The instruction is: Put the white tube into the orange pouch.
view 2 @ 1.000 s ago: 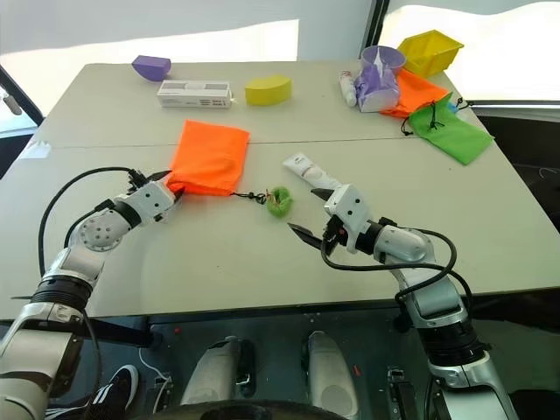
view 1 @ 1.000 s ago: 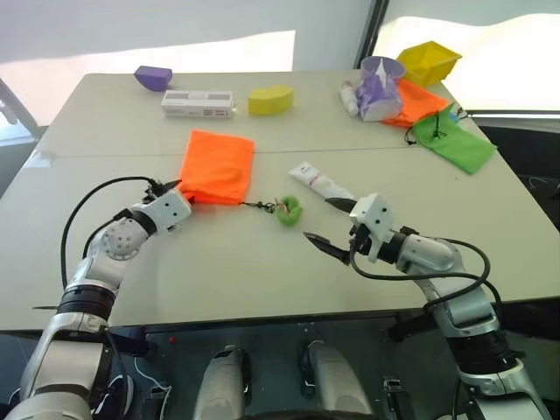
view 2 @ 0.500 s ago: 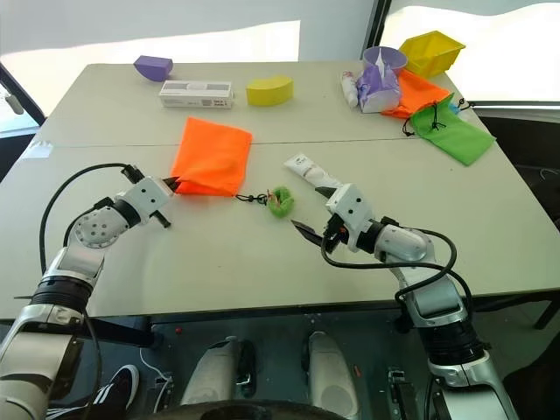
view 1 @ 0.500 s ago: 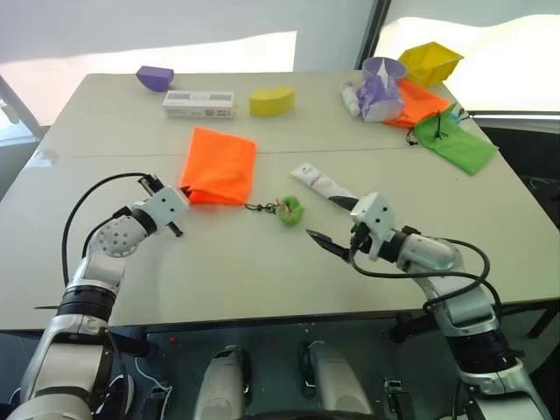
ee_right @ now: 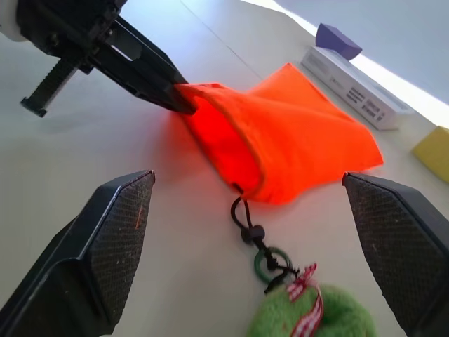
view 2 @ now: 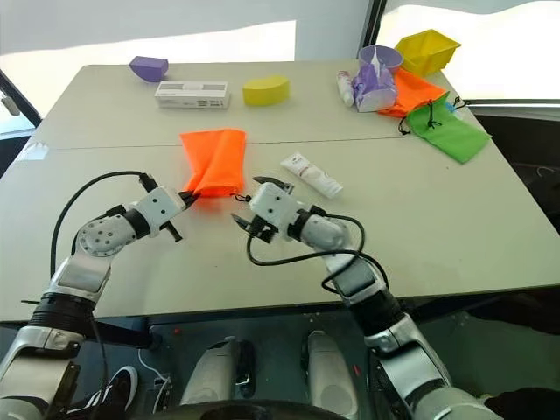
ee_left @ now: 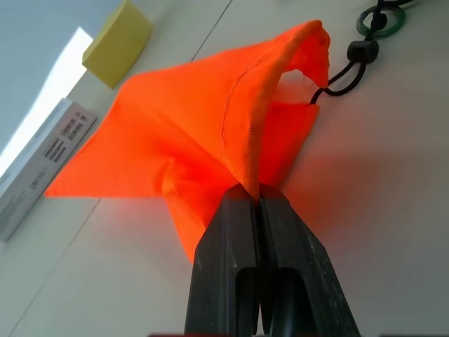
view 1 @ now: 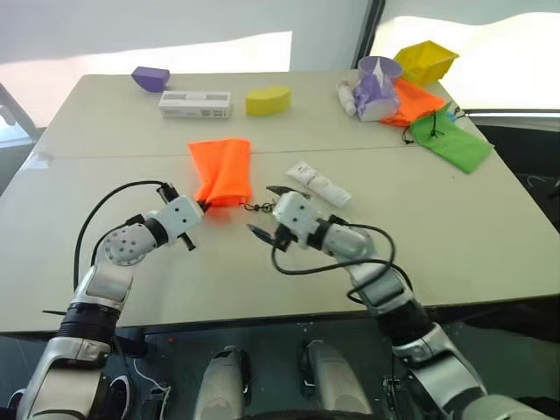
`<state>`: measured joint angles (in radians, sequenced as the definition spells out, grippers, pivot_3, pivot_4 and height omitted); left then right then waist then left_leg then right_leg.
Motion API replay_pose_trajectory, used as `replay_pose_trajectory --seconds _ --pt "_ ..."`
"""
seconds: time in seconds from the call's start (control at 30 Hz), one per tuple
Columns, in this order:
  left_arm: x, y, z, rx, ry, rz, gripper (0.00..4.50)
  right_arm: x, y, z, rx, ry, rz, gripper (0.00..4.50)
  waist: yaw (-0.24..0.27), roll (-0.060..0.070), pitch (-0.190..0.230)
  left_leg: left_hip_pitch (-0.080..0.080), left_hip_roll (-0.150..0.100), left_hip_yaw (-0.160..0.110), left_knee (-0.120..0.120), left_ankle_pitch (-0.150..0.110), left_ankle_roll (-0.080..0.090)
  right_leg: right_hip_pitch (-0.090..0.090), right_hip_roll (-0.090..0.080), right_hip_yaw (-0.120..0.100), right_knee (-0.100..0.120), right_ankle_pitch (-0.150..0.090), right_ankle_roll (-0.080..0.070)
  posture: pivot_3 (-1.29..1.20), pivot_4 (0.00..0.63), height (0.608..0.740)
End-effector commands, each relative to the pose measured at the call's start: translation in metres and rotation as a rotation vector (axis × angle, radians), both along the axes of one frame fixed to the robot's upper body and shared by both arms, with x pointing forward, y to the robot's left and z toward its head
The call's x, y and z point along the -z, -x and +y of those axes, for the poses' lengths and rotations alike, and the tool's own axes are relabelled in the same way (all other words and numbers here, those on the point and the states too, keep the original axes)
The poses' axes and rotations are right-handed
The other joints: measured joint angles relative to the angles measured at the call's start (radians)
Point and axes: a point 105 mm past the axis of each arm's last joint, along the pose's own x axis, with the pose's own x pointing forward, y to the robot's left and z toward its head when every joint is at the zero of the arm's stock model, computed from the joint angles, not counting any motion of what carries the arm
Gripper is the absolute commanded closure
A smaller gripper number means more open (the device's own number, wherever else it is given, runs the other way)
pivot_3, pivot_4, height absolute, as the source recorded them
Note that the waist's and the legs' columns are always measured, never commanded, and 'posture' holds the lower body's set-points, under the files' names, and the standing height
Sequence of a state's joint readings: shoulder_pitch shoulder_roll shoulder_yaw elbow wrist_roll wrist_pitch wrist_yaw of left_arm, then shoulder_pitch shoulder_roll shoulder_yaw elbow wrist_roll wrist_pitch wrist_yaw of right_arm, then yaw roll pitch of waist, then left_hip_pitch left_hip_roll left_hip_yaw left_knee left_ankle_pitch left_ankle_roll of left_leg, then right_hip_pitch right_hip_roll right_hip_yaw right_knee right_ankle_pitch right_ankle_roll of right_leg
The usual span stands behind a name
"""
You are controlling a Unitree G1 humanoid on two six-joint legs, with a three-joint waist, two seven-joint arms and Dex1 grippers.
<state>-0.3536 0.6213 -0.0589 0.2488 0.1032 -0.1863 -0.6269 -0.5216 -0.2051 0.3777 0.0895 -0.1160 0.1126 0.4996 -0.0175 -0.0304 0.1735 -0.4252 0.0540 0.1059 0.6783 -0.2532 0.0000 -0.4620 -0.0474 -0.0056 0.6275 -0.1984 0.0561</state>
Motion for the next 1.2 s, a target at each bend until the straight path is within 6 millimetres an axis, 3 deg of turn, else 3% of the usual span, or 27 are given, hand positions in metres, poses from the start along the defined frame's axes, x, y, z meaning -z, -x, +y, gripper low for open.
replay_pose_trajectory --seconds 0.03,0.23,0.43,0.73,0.9,1.2 --pt "-0.018 0.007 -0.01 0.044 0.033 -0.031 4.45 -0.005 -0.019 0.006 0.074 0.003 -0.05 0.0 -0.002 0.0 0.0 0.0 0.0 0.0 0.0 0.0 0.0 0.0 -0.001 0.0 0.0 0.0 0.0 0.0 0.15 0.74" --pt "-0.022 0.01 -0.005 0.016 0.034 -0.029 4.45 0.003 -0.033 0.032 0.055 0.085 -0.113 0.0 -0.004 0.0 0.0 0.0 0.0 0.001 0.0 0.0 0.0 0.0 -0.001 0.0 0.0 0.0 0.0 0.0 0.15 0.74" --pt "-0.023 0.014 -0.004 0.019 0.047 -0.023 4.45 -0.011 -0.052 0.043 0.128 -0.022 -0.097 0.0 -0.009 0.0 0.0 0.0 0.002 0.001 0.0 0.0 0.0 -0.001 0.001 0.0 0.001 0.0 0.0 0.0 0.15 0.74" --pt "-0.028 0.022 -0.008 0.039 0.134 0.001 4.5 0.0 -0.051 0.044 0.116 0.006 -0.088 4.39 -0.027 0.0 0.0 0.0 0.004 0.001 0.0 0.0 0.0 -0.001 0.0 0.001 0.001 0.0 0.0 0.0 0.15 0.74" --pt "-0.033 0.039 -0.023 0.128 0.326 0.148 4.5 -0.005 -0.053 0.03 0.108 0.023 -0.108 4.45 -0.029 0.001 0.0 0.0 0.006 0.0 -0.001 0.0 0.0 -0.001 0.002 0.0 0.001 0.0 0.0 0.0 0.15 0.74" --pt "-0.033 0.065 -0.046 0.275 0.318 0.292 4.5 -0.027 -0.05 0.009 0.05 0.074 -0.181 4.45 -0.028 0.001 0.001 0.001 0.006 -0.001 0.0 0.0 0.0 -0.001 0.002 0.001 0.001 0.0 0.0 0.0 0.15 0.74"
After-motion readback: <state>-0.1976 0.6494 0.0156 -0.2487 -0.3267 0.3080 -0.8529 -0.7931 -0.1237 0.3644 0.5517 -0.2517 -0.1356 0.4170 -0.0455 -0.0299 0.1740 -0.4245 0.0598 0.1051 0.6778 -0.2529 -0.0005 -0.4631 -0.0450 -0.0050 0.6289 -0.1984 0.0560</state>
